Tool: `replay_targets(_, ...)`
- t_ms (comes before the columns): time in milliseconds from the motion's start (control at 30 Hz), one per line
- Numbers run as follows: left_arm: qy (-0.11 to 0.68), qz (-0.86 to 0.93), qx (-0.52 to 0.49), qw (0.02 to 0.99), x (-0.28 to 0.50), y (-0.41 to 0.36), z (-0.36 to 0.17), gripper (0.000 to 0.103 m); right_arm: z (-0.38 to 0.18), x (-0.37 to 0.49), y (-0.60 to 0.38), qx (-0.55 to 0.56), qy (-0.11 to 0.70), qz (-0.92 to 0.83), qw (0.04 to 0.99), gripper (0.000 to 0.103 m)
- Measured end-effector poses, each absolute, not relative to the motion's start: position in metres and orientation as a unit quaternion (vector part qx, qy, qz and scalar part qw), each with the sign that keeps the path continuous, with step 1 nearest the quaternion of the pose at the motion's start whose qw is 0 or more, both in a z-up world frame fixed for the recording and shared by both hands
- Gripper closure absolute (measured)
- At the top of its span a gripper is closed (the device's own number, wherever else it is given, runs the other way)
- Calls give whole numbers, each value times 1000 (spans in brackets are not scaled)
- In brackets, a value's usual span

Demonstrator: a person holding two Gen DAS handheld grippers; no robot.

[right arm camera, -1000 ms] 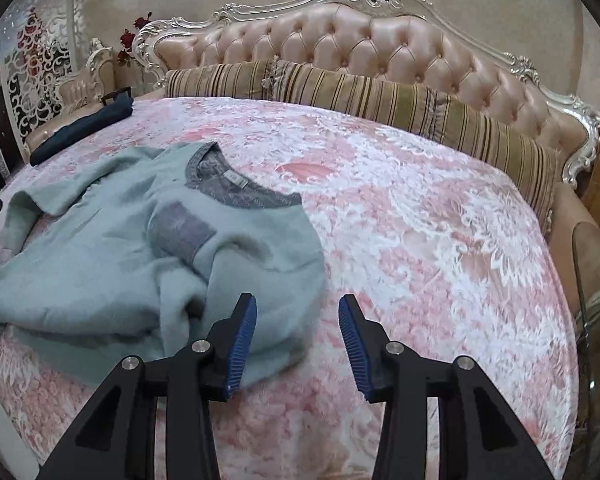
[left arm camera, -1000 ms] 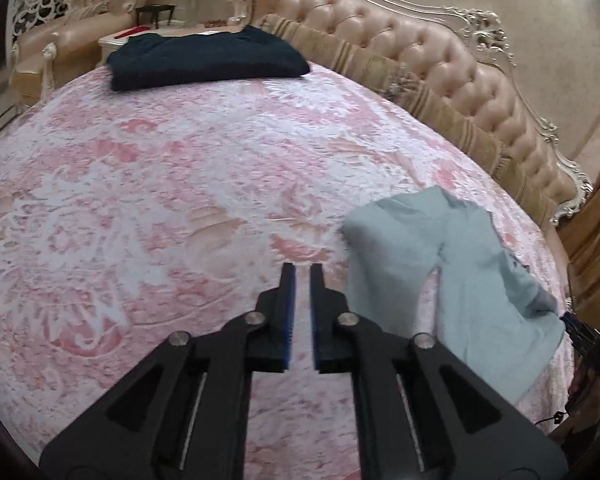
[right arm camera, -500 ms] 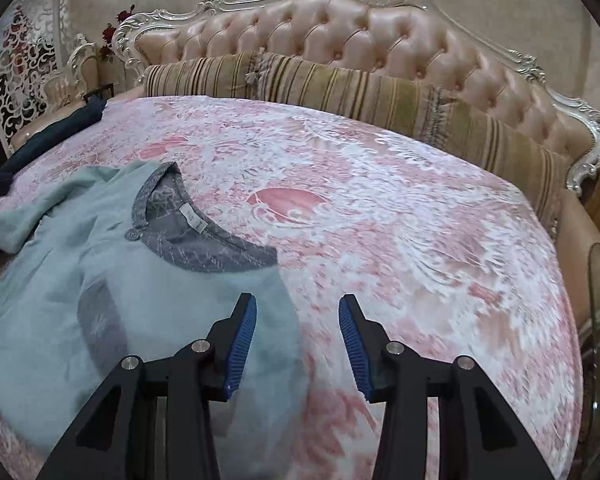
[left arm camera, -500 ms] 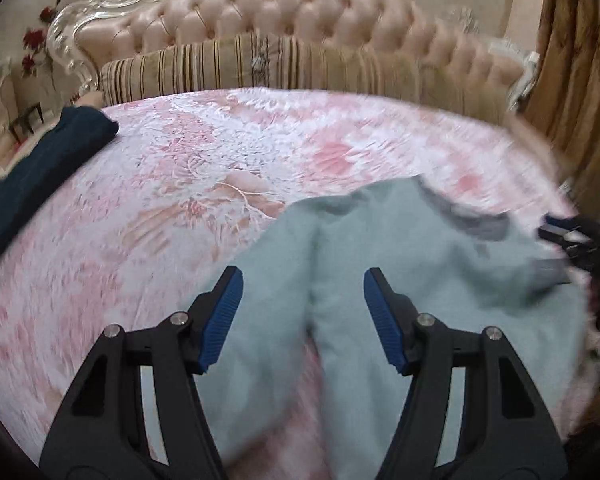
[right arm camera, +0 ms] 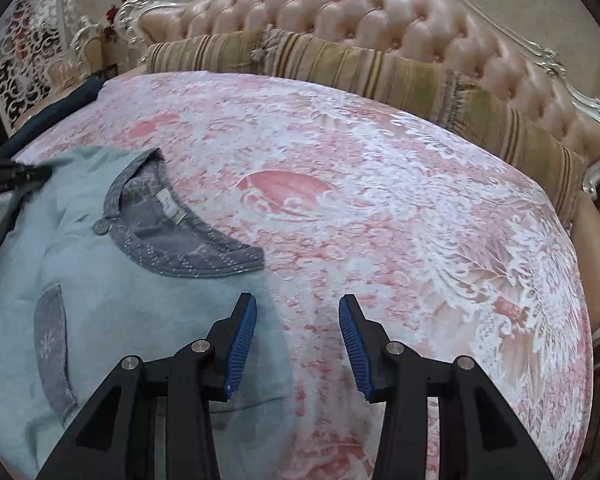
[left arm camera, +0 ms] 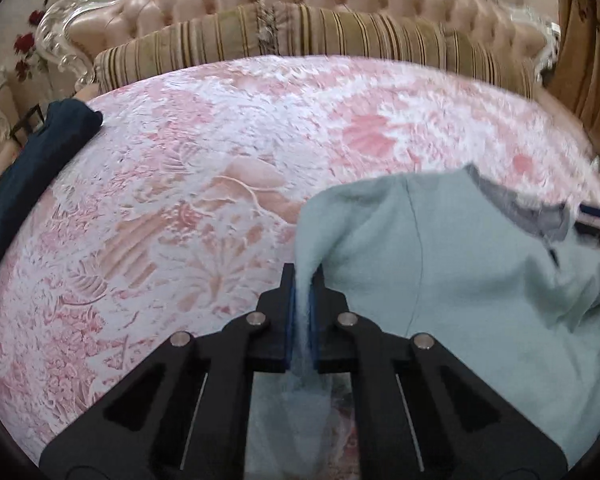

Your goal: Fold clothes

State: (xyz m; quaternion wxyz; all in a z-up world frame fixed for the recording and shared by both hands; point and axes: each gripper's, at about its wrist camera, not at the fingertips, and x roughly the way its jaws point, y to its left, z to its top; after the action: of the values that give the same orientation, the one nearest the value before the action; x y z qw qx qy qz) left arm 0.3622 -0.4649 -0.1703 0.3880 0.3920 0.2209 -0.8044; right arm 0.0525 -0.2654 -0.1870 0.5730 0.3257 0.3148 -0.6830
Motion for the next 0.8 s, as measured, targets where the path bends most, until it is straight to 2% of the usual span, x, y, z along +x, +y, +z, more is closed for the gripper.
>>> replay_targets(267,235,-798,385,399,371,-472,-178,96,-180,57,-276,356,287,-627,631,58)
replay_targets(633,237,-799,380,400,374,-470,-182,96,-190,64,-298,364,301,-605,641,58)
replay_targets(667,239,-800,378,400,374,-470,-182,96,-190,65,-298,362,300,-606,641,63)
replay_targets(700,241,-801,376,400,375,-470,-181,96,-188,65,-297,361,297,-607,643,72)
replay_targets(733,243,-802,372,400,376,-470,-180,96,-186,66,-296,353,294,-614,641,95)
replay_targets(800,245,-805,364,400,378,-470,-176,96,-183,68,-293,340,297,-623,639,96)
